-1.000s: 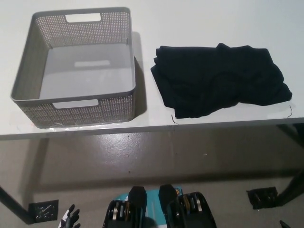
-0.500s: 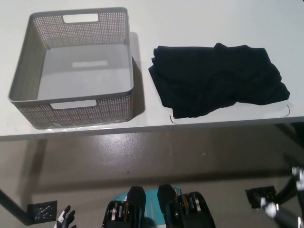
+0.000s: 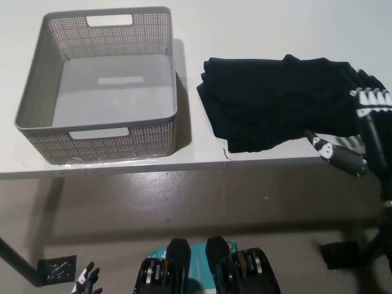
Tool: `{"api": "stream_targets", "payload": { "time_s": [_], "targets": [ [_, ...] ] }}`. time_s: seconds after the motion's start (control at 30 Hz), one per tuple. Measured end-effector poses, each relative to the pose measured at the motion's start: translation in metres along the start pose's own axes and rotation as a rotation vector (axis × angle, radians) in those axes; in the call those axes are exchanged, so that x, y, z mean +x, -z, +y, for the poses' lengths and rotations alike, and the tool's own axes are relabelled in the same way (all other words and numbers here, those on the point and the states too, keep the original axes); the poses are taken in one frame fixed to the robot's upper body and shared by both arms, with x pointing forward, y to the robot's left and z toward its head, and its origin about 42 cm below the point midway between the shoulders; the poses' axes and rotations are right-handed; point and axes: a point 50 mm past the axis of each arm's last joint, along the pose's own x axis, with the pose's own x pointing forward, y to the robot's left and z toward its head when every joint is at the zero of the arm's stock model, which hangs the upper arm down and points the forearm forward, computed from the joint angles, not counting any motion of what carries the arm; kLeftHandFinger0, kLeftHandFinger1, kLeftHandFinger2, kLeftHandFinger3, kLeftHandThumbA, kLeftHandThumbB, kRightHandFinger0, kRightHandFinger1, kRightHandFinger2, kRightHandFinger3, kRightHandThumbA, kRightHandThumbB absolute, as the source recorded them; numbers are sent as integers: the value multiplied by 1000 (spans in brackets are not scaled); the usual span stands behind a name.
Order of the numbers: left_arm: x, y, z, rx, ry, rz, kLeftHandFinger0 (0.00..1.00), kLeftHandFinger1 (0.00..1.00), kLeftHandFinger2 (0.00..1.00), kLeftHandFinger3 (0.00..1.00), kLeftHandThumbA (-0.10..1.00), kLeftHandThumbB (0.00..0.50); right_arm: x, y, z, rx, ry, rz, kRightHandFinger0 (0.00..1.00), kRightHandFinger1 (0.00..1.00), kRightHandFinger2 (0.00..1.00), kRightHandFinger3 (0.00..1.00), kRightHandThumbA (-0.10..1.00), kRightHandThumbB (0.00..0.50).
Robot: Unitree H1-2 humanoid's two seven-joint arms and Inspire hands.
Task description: Use the right hand to pick up a t shirt on the right hand side and place it into a contianer on the left side
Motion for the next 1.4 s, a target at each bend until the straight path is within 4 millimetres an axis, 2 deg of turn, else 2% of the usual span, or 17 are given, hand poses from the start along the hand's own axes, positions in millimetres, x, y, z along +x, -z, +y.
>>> {"api": "stream_targets", "payload": {
  "time_s": [0.13, 0.17, 0.23, 0.33, 0.4, 0.5, 0.6, 0.63, 0.77, 0.93, 1.1, 1.17, 1.3, 1.4],
  "targets": [
    [0, 0, 1, -1, -1, -2, 962, 1000, 1000, 1000, 1000, 325, 16, 2, 2, -32, -31, 27, 1000, 1000, 1000, 1000, 894, 491],
    [1, -1, 1, 1, 0, -4, 946, 1000, 1000, 1000, 1000, 342, 22, 3, 0, -47, -32, 32, 1000, 1000, 1000, 1000, 910, 486],
    [1, -1, 3, 6, 0, -8, 933, 1000, 1000, 1000, 1000, 344, 32, 3, -3, -68, -37, 39, 1000, 1000, 1000, 1000, 942, 482],
    [1, -2, 5, 11, 0, -14, 924, 1000, 1000, 1000, 1000, 312, 44, 6, -3, -93, -54, 46, 1000, 1000, 1000, 1000, 904, 472],
    [2, -4, 6, 13, 0, -20, 927, 1000, 1000, 1000, 1000, 315, 51, 7, -2, -107, -66, 49, 1000, 1000, 1000, 1000, 864, 470],
    [3, -6, 6, 15, -1, -30, 930, 1000, 1000, 1000, 1000, 314, 61, 9, 3, -126, -91, 54, 1000, 1000, 1000, 1000, 867, 470],
    [2, -8, 7, 14, -2, -39, 935, 1000, 1000, 1000, 1000, 336, 69, 9, 9, -155, -123, 50, 1000, 1000, 1000, 1000, 876, 476],
    [2, -8, 6, 14, -2, -40, 943, 1000, 1000, 1000, 1000, 318, 72, 9, 12, -166, -134, 49, 1000, 1000, 1000, 1000, 878, 476],
    [3, -8, 6, 11, -1, -42, 956, 1000, 1000, 1000, 1000, 281, 79, 4, 17, -192, -152, 32, 1000, 1000, 1000, 1000, 925, 475],
    [3, -9, 6, 9, 0, -46, 963, 1000, 1000, 1000, 1000, 306, 87, -2, 20, -221, -164, 11, 1000, 1000, 1000, 1000, 846, 469],
    [5, -11, 6, 6, 3, -51, 981, 1000, 1000, 1000, 1000, 302, 87, -2, 26, -239, -185, 11, 1000, 1000, 1000, 1000, 838, 460],
    [6, -11, 6, 5, 3, -55, 972, 1000, 1000, 1000, 1000, 287, 87, -3, 28, -244, -189, 8, 1000, 1000, 1000, 1000, 866, 453],
    [9, -13, 5, 3, 4, -61, 978, 1000, 1000, 1000, 1000, 288, 86, -1, 30, -261, -193, 5, 1000, 1000, 1000, 1000, 938, 455],
    [10, -14, 4, 1, 5, -64, 976, 1000, 1000, 1000, 1000, 291, 85, 3, 31, -276, -191, 12, 1000, 1000, 1000, 1000, 922, 449]
  ]
}}
